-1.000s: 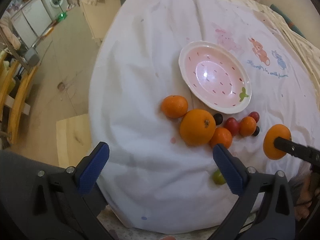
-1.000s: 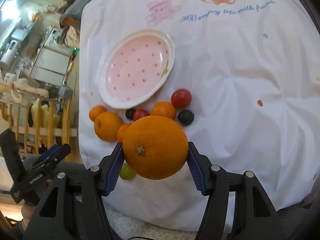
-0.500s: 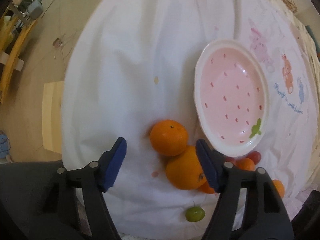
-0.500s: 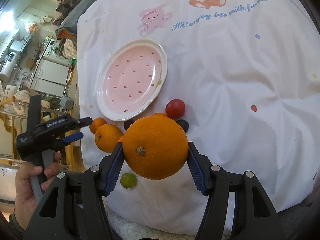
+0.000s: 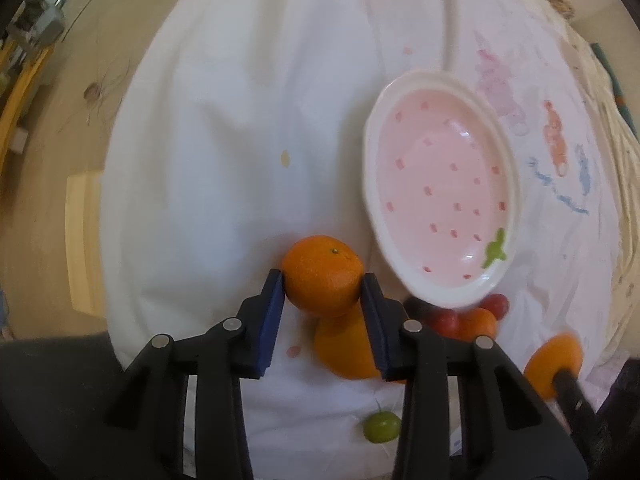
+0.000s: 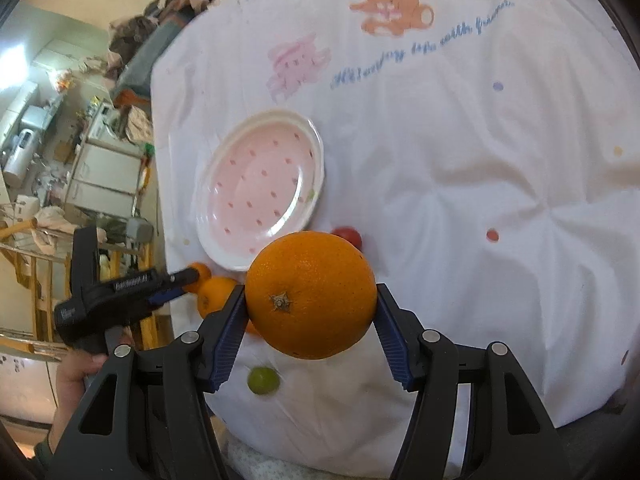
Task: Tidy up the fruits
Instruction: 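Carry both fruits over the pink plate while the right gripper releases the orange onto it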
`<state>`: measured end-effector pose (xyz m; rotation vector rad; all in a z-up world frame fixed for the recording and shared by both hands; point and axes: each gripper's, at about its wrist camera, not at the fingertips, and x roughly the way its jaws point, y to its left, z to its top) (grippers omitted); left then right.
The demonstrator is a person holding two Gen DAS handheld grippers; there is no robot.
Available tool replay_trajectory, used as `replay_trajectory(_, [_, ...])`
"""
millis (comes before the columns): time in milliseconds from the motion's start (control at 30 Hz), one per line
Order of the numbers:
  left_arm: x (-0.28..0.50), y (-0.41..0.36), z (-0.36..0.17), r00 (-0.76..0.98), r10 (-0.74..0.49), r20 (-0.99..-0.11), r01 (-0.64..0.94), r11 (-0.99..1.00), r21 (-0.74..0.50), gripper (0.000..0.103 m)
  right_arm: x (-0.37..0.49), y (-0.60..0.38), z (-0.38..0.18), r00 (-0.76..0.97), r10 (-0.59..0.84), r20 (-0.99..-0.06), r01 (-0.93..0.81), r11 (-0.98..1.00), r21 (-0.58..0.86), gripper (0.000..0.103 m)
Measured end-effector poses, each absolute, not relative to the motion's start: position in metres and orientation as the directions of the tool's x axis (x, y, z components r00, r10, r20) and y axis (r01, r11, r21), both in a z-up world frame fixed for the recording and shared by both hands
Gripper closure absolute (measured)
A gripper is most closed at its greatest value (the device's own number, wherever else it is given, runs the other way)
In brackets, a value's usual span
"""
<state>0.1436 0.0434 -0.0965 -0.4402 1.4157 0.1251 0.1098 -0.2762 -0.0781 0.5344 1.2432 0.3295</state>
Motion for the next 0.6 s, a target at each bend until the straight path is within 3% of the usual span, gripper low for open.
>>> replay_trajectory(300, [0.152,0.03,-0.034,0.338,-0.112,-0.935,-0.18,0.967,-0.181,0.069,0.138,-0.267,-0.054,0.351,0.518,-0.78,-0.031,0.839,0.543,0.039])
replay_trajectory(600, [0.187,0.028,-0.035,0.366,-0.087,-0.927,-0.155,0.976,-0.153,0.069,0.188,-0.238,-0.058,0.325,0.515,-0.793,-0.092,0.852,0.515,0.039])
